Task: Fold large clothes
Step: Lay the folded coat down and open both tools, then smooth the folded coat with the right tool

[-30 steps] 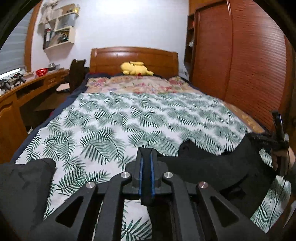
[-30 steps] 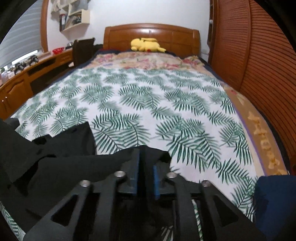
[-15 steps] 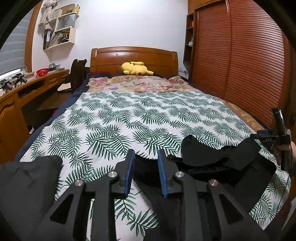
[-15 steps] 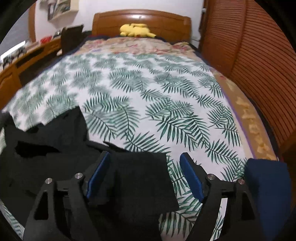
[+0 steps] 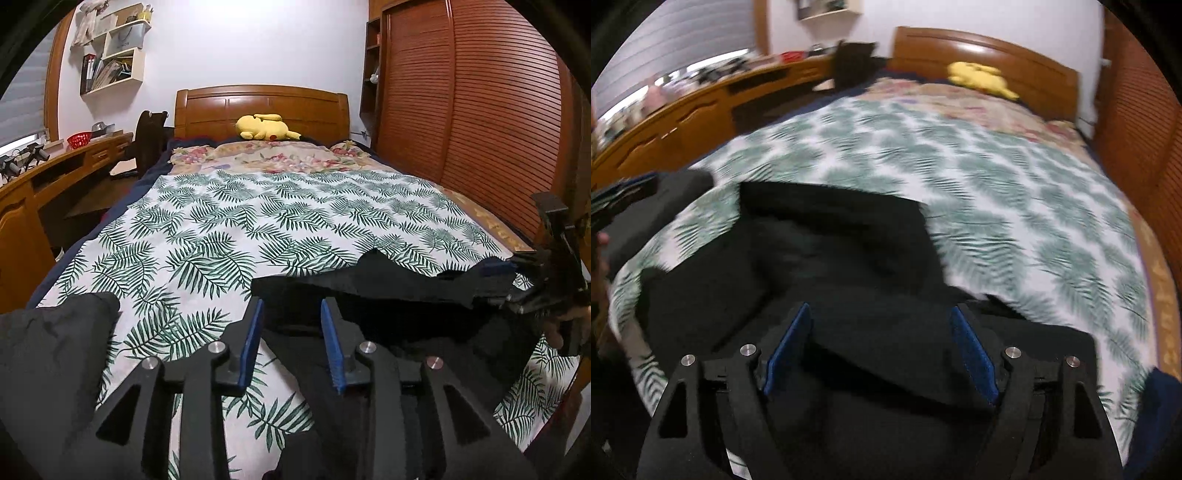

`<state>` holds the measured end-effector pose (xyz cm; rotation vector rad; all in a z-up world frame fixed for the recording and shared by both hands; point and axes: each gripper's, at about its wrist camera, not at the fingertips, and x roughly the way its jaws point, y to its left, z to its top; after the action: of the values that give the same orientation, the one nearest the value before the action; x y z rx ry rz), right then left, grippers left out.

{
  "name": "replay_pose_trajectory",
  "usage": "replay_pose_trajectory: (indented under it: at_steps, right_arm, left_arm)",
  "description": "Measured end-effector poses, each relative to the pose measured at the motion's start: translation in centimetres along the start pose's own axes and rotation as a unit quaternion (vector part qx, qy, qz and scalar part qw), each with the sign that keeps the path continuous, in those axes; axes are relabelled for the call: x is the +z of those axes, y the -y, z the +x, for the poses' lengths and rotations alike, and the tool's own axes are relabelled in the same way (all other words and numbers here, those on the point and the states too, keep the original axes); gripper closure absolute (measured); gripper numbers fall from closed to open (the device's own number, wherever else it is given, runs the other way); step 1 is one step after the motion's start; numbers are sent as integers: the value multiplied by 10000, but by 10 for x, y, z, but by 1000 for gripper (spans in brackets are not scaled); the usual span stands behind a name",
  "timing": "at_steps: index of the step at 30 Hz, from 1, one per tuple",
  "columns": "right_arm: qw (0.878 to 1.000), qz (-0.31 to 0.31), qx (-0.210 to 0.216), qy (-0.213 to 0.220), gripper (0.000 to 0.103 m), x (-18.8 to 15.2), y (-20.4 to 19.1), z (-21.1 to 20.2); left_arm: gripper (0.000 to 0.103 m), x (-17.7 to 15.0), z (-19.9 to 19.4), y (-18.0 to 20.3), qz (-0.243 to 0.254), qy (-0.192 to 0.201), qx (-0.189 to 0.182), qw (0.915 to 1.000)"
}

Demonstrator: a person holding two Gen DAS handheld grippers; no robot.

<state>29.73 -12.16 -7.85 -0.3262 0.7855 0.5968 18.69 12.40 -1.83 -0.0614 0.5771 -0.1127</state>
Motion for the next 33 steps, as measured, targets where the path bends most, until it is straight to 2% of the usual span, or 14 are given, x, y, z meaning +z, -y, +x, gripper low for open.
replay_pose_trajectory:
  at_steps: [2,5,9,15,16,17,18,20,23,32,33]
  right_arm:
    - [9997,-199,104,-76,24,0,-18,8]
    - [9986,-440,24,-284,24,1,-31,23]
    - [9980,-375,-62,-505,24,2,-22,43]
    - [9944,-374,-494,-857,25,3,5,67]
    - [9937,-381,-550,-896,29,5,11,72]
    - [9929,-432,-601,-929,41,7,15,76]
    - [9922,-474,-630,-962,64,10,17,79]
    - [9903,-616,-677,-1046,95,18,22,90]
    - [9881,-832,-830,-995,97,33,23,102]
    - [9829,-978,-1233,-955,96,67,27,134]
    - [9826,-973,-1274,-937,88,71,28,136]
  left_arm:
    - [70,-2,1,1,26,-24,-24,10000]
    - [69,-4,3,3,64,-64,-53,9999]
    - [69,-5,6,4,87,-90,-68,9999]
    - [68,-5,9,4,65,-106,-88,9999]
    - [68,-5,10,5,64,-110,-82,9999]
    - [68,-5,11,5,63,-115,-83,9999]
    - [68,-5,12,4,63,-119,-85,9999]
    - [68,-6,13,5,63,-129,-84,9999]
    - [68,-7,16,6,85,-146,-105,9998]
    - [68,-11,25,12,127,-218,-172,9995]
    - [68,-11,26,13,135,-227,-176,9995]
